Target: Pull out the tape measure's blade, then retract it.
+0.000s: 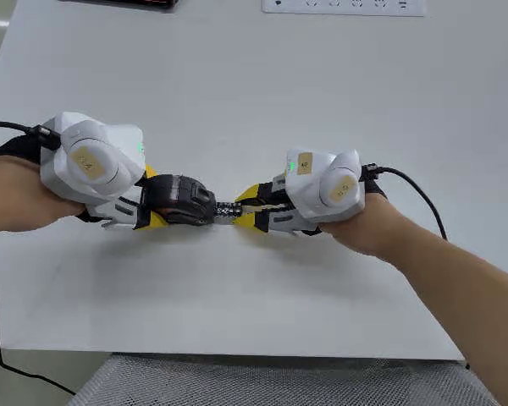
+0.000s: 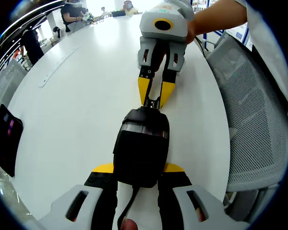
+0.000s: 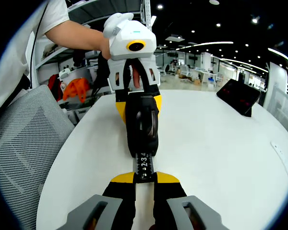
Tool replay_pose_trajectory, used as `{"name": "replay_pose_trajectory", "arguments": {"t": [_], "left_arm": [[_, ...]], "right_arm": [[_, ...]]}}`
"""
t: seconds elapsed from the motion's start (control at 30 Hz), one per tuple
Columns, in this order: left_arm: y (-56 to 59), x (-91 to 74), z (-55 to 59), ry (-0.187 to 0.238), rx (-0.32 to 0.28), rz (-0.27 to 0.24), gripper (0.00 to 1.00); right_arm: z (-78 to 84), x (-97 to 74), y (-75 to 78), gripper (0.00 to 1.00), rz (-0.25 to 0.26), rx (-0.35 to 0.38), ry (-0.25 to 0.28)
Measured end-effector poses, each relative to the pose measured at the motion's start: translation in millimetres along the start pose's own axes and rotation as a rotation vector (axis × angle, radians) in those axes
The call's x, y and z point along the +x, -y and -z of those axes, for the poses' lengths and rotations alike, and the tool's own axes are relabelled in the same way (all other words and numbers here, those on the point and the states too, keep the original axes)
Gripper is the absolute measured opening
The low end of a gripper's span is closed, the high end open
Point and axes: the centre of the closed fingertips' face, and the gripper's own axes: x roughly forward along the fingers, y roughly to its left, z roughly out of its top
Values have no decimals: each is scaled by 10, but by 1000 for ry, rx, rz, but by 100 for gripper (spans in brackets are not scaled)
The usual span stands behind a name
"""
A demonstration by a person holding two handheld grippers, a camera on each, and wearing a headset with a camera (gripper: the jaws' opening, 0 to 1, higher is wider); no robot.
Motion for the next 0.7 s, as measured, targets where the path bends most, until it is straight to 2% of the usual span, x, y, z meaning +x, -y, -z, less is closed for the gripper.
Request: {"name": "replay_pose_trajectory", "arguments": {"t": [0.7], "left_arm": [[1,-1,2,-5,3,-7,27]], "right_arm": [[141,-214,-5,9,18,10,-27]]}}
